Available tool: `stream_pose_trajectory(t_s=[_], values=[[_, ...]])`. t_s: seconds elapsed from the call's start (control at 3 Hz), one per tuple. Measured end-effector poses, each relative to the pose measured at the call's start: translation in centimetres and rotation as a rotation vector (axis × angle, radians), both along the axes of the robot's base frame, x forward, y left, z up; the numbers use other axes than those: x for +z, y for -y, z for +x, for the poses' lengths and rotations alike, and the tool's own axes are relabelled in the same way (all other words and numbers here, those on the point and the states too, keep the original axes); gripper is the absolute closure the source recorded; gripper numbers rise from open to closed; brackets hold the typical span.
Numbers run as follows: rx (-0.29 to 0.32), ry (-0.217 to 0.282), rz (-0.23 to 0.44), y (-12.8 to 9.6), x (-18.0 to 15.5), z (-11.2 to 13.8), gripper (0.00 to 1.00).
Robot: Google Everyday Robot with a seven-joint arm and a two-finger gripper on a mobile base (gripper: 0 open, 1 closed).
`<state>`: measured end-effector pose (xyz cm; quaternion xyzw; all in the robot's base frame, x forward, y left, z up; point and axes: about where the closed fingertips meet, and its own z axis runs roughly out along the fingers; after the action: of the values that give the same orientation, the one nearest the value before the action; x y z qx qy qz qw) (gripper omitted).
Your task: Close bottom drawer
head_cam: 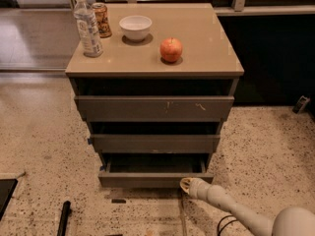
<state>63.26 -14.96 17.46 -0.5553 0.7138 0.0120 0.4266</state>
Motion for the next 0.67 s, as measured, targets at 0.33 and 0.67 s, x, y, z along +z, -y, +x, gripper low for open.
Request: stream_pose_trajectory(t_s=[0.33,0.67], values=[[0.004,0.019,-0.016,-0.3,0.3,2.2,1.00],[0.011,0.022,-0.038,-1.0,0.4,4.6,1.00]])
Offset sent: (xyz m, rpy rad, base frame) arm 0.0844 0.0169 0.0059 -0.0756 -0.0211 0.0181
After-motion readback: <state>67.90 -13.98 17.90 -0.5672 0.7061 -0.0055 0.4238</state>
